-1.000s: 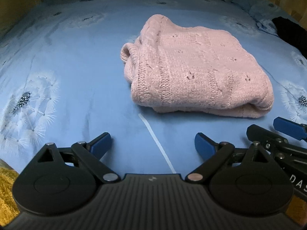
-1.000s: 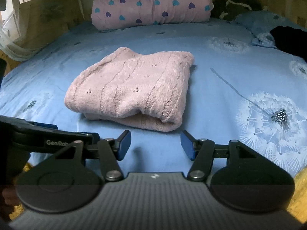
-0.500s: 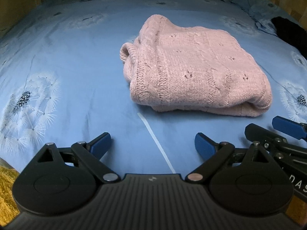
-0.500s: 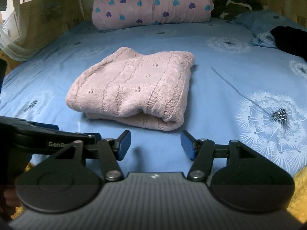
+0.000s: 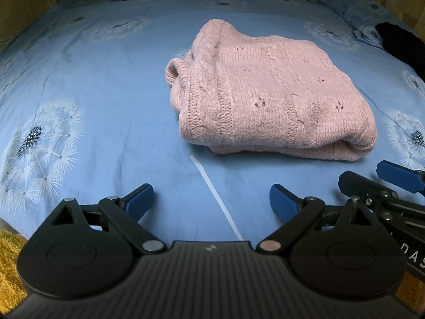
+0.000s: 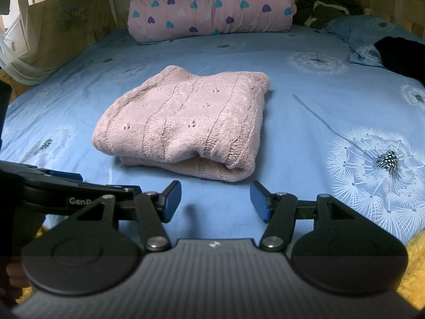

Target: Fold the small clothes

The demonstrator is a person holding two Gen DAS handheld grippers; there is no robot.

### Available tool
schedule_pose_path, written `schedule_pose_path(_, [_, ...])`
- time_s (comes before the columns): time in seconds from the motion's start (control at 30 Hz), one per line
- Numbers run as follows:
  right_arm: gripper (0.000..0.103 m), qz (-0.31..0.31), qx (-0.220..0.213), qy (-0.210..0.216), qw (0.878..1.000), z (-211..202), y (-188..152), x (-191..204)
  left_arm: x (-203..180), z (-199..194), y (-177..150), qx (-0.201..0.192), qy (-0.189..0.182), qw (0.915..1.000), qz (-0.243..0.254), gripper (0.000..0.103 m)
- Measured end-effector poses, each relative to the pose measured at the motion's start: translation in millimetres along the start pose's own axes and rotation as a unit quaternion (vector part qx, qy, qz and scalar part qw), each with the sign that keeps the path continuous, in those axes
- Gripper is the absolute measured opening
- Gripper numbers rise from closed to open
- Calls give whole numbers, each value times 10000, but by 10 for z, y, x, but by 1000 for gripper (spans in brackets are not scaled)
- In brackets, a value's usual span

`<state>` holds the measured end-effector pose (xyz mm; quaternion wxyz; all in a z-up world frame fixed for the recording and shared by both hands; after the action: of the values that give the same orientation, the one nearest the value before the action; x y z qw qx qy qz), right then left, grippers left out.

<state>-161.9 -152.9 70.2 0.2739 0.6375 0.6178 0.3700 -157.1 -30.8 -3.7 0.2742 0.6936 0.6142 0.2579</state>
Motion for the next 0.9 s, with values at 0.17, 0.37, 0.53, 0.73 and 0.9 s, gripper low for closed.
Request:
schedule_pose_path(0.17, [60, -2, -2, -1, 10000, 0, 0, 0, -1, -2, 0, 2, 0, 10000, -5, 97])
schedule_pose_path(0.37, [60, -10, -6, 4, 10000, -2, 0, 6, -19, 2, -19, 9, -2, 10000, -19, 97])
schedule_pose_path(0.53, [60, -16, -3, 8, 10000, -5, 3, 21, -12, 2, -12, 12, -3, 10000, -20, 97])
schedule_pose_path(0.73, [60, -18, -6, 9, 10000, -8, 4, 28, -16, 2, -13, 12, -1, 10000, -16, 97])
schedule_pose_path(0.9, [60, -20, -6, 12, 10000, -7, 5, 29, -14, 5, -7, 13, -1, 10000, -18, 97])
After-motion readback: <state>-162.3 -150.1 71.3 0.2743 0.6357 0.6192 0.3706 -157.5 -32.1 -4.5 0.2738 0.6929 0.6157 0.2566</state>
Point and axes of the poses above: each gripper's, at about its wrist camera, not at the fingertips, and z roughly the way its jaws point, x to its left, y to its top, the point moved 3 cm from there along z, roughly the way its jaws point, and after that the axes turned 6 degrees about -x, right-handed, at the moved point
